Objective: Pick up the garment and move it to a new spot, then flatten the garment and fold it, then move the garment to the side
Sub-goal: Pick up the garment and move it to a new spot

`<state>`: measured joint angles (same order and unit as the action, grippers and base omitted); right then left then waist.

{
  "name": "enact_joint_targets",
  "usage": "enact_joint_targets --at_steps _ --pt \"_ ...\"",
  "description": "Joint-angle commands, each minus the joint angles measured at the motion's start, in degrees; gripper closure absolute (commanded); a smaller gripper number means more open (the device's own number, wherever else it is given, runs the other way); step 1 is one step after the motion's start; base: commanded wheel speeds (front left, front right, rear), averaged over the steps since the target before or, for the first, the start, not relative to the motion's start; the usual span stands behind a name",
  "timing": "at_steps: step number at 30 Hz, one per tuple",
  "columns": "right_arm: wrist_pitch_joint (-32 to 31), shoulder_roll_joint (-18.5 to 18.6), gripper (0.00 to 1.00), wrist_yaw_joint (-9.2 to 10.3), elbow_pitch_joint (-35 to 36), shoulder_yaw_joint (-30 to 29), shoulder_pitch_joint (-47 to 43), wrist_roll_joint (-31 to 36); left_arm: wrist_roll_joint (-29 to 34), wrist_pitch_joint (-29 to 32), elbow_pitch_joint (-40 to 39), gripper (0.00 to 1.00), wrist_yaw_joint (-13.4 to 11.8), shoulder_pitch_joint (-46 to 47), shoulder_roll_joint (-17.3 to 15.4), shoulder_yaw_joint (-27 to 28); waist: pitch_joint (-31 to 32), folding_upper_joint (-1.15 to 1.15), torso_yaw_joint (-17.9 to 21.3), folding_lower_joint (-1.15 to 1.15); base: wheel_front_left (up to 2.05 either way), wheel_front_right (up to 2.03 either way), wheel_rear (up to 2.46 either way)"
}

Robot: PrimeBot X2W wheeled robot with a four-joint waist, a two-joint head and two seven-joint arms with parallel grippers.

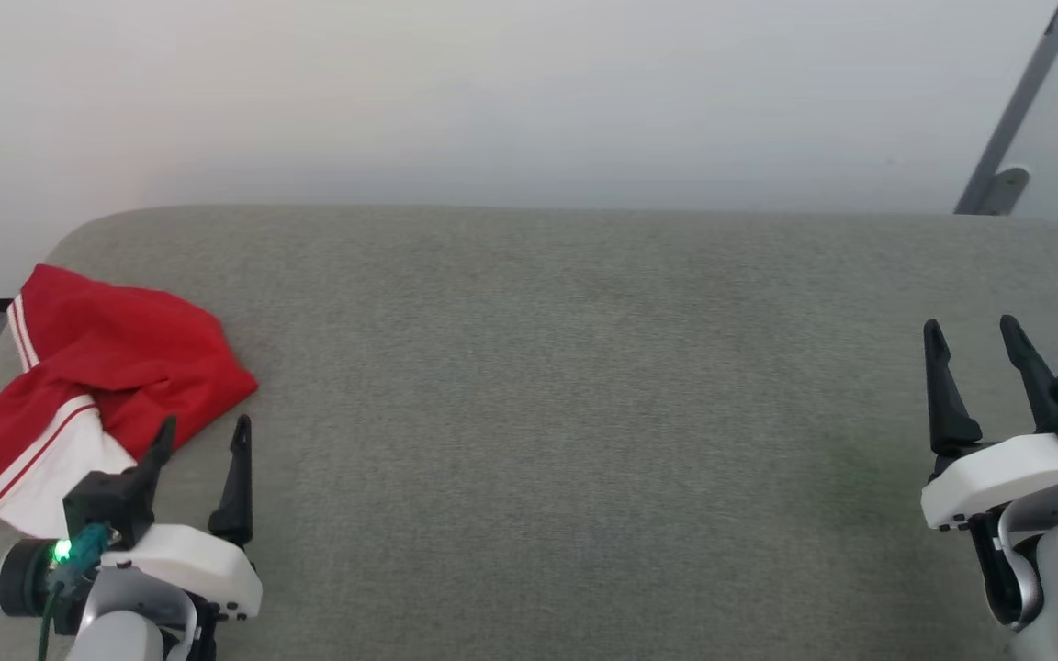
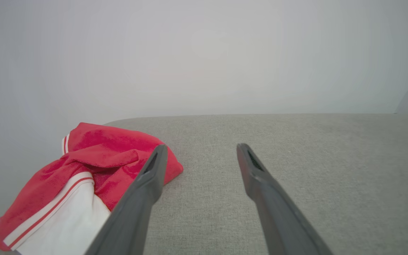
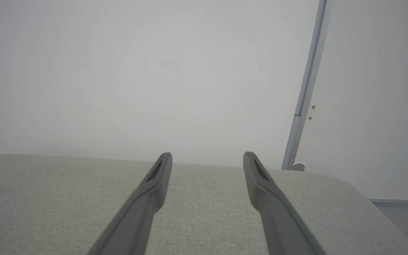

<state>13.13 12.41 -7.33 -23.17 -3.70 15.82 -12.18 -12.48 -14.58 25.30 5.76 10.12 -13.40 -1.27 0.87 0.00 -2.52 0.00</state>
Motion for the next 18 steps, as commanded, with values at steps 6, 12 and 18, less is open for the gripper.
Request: enact_joint_targets --at_steps 6,12,18 --pt "0.68 -1.31 0.00 -0.28 -0.82 2.49 0.51 1.55 1.49 -0.70 0.98 0.00 -0.96 1.75 -0.29 0.97 -0.49 0.00 -4.72 0.00 0.00 0.00 0.00" --pt "1.08 -2.25 0.00 -0.16 -2.52 7.34 0.78 -0.31 1.49 -0.63 0.49 0.00 -1.30 -0.30 0.26 1.77 -0.47 0.00 -10.66 0.00 0.00 0.00 0.00" --pt "1.57 -2.96 0.00 -0.16 -3.75 10.29 1.33 -1.65 1.57 -0.61 -1.01 0.00 -2.35 -2.39 1.61 2.72 -0.74 0.00 -17.15 0.00 0.00 0.00 0.00"
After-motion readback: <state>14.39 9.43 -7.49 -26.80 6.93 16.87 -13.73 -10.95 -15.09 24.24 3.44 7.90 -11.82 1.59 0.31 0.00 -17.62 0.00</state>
